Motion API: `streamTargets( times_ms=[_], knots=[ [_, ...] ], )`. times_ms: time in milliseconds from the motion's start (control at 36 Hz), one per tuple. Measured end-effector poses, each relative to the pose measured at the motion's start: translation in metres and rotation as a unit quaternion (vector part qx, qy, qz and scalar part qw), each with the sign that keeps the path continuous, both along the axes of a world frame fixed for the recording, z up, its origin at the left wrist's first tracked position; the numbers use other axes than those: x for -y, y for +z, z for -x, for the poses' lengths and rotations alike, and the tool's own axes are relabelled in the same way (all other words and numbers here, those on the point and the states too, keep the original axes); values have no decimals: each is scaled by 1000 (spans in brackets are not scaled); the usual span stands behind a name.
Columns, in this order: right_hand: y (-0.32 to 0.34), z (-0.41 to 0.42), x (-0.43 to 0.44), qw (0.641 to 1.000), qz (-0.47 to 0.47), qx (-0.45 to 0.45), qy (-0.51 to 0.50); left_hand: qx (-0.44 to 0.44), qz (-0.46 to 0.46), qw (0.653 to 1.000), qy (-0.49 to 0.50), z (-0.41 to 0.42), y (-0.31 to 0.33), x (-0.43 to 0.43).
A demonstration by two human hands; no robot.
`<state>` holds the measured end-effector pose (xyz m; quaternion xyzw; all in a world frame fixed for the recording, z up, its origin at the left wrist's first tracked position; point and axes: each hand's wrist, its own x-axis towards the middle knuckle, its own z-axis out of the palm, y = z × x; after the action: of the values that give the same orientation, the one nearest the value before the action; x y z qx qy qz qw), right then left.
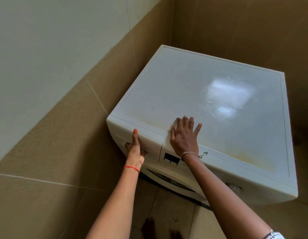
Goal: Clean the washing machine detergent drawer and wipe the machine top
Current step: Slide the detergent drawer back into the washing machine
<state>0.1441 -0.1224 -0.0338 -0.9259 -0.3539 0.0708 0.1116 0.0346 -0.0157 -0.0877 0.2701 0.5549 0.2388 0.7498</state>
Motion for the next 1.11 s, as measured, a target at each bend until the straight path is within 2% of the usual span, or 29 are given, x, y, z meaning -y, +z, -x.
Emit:
streamTargets(
  times_ms=[333,528,1111],
  knots=[
    [-3,-2,1,1000,-21,-1,-1,24,-12,1000,-15,6,0,0],
    [-3,-1,1,1000,-19,-3,0,59,-8,998,-5,58,0,22],
    [-6,-1,3,1000,-17,4,12,35,3,999,24,137,-1,45]
  ],
)
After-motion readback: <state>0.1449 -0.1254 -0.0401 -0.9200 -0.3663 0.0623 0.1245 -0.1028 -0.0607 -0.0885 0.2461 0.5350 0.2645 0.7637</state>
